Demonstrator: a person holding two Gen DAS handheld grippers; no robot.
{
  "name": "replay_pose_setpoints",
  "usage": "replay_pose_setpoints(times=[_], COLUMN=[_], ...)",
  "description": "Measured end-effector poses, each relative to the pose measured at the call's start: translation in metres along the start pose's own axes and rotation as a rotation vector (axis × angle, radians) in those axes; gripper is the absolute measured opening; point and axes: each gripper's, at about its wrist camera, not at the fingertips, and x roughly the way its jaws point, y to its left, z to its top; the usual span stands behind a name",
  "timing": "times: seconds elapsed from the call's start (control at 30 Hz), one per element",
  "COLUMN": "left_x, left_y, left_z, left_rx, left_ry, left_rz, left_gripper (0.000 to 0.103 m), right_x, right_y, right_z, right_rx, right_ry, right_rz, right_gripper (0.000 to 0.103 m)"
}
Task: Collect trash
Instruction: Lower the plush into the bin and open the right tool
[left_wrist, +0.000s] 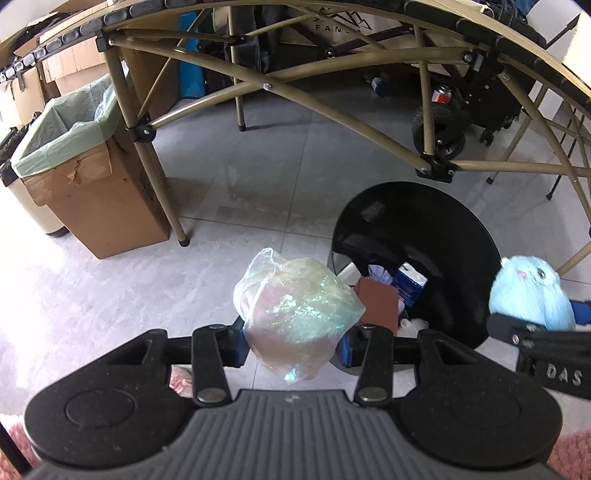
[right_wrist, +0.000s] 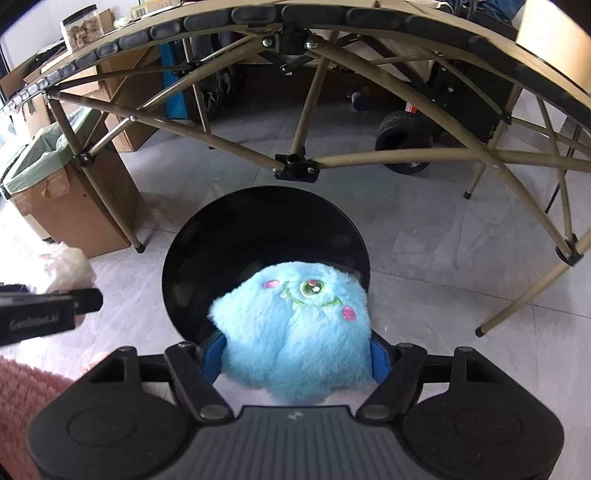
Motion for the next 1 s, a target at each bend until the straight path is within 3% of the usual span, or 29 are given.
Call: replay_pose_setpoints(times=[0.27,0.37,0.5,1.0], left_x=[0.01,0.012,0.013,0.019], left_y=[0.007,0.011,0.017,0.004], left_z=[0.014,0.018,0.025,0.035], left_rx=[-0.037,-0.051,-0.072,-0.05], left_ry=[0.005,0.005,-0.006,-0.006], left_rz=[0.026,0.035,0.042,0.04], left_gripper=[0.044,0.044,0.044,0.044], right_x=[0.029,0.039,0.046,0.032], right_y=[0.008,0.008,0.004,0.006], right_z=[0.026,0.035,0.044,0.046], right_rx=[-0.009,-0.007,0.019,-0.011], right_ry=[0.005,0.002,-0.008,-0.039], right_rz=[0.017,0.021,0.035,-0.003], right_gripper=[0.075,0.082,0.103,0.103])
